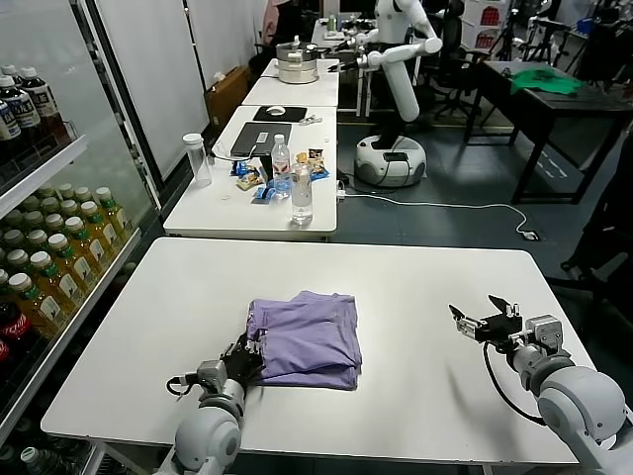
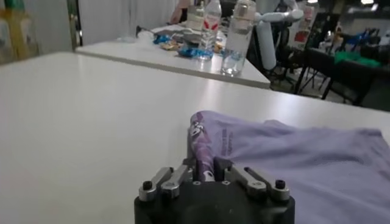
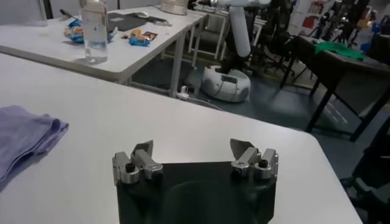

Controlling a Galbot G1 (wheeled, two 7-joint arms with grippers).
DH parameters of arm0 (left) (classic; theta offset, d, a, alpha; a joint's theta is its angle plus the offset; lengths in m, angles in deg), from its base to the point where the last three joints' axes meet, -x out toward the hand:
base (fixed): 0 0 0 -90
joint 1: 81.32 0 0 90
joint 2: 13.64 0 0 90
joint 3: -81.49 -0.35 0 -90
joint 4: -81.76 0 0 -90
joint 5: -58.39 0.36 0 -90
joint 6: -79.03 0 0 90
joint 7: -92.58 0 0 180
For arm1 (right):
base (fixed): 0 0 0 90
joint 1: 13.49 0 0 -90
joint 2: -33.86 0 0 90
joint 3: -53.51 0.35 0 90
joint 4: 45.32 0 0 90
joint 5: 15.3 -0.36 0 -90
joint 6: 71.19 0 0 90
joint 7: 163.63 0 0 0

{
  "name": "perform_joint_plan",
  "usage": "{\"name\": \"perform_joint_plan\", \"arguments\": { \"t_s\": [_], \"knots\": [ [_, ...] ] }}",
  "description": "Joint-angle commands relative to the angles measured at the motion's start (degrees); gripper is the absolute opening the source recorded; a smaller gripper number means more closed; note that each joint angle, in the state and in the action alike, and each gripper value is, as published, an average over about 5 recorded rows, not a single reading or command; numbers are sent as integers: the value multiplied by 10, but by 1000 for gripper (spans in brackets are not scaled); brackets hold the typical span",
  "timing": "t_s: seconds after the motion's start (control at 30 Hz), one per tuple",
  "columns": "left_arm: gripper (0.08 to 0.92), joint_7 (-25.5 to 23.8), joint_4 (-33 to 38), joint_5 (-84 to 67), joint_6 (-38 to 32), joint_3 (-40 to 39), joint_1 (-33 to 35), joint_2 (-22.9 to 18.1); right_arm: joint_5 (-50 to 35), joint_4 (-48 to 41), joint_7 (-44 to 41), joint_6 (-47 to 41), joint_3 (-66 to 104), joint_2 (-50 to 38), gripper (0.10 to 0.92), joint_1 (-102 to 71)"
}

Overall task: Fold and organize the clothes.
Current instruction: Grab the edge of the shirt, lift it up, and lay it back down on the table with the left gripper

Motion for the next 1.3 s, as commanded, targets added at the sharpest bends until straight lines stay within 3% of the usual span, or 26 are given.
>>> {"name": "perform_joint_plan", "arguments": {
  "t_s": [0.03,0.2,0.47,0.63,0.8,0.9,1.07,1.3],
  "knots": [
    [204,-22,42,-250,5,108,5,24,0,12,0,0,20,0,823,-18],
    [107,-29,69,-351,20,202,1,83,-2,16,0,0,27,-1,823,-24],
    [107,-30,74,-477,60,349,-19,190,-4,23,-1,0,31,3,823,-27],
    [107,-27,109,-510,74,367,-31,223,-4,30,-1,0,34,6,823,-30],
    [107,-23,200,-447,71,256,-39,181,-4,39,-2,0,41,10,823,-42],
    [107,-32,210,-357,66,148,-55,135,-3,43,-2,0,50,9,823,-53],
    [107,-50,143,-178,67,-35,-93,50,-4,50,-3,0,65,6,823,-67],
    [107,-16,49,-112,87,-167,-160,-55,-8,53,-4,0,77,-6,823,-71]
  ]
}}
